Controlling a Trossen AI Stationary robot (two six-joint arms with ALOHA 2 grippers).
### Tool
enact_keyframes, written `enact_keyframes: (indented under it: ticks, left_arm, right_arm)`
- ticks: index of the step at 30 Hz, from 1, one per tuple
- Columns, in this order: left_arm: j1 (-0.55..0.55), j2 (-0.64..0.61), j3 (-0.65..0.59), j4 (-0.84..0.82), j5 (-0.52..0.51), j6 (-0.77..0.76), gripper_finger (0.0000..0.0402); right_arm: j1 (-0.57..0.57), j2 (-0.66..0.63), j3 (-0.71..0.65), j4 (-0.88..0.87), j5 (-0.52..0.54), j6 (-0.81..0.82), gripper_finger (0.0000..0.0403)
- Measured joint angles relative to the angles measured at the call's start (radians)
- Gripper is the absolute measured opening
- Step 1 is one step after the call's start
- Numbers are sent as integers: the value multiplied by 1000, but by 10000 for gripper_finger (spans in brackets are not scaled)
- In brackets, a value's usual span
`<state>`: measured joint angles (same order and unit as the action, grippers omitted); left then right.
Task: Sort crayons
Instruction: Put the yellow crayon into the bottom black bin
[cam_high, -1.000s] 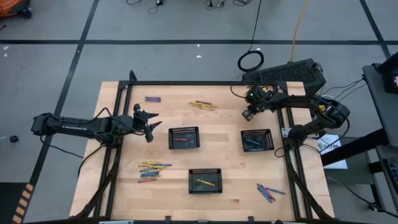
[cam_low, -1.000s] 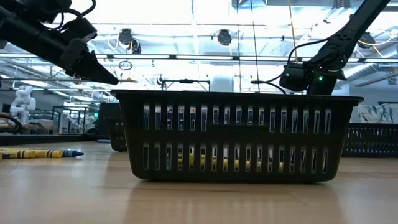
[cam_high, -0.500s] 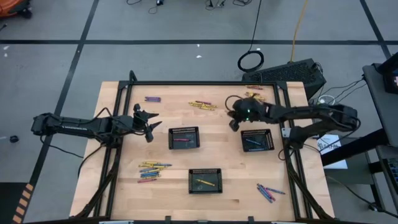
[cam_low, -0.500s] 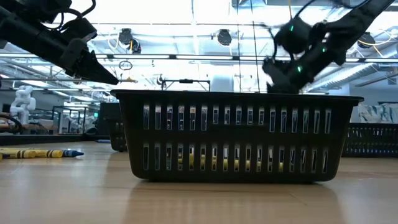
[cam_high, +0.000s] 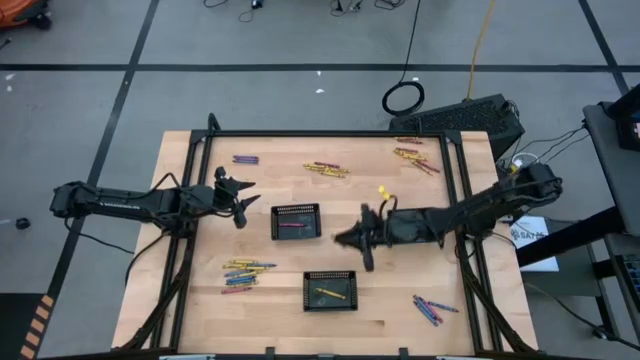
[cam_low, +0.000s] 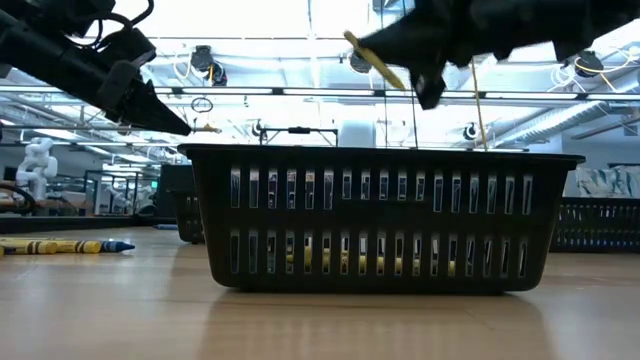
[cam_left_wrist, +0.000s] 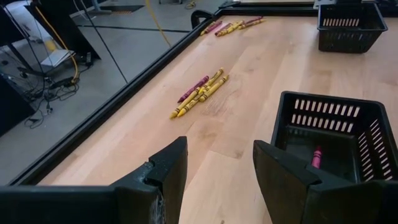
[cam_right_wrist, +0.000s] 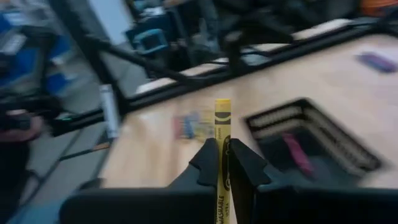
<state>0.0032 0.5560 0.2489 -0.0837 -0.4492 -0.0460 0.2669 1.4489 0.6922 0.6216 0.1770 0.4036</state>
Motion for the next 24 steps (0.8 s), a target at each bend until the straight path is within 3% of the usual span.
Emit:
enact_keyframes:
  ticks: [8,12,24]
  left_arm:
    - [0,0,0,-4,0,0,182]
    - [0,0,0,-4,0,0,182]
    - [0,0,0,-7,0,0,182]
  right_arm:
    - [108,255,148,-63,-166,-94,0]
    - [115,355,184,-93,-181,-76,5]
    - [99,403,219,-153,-210,-15,34]
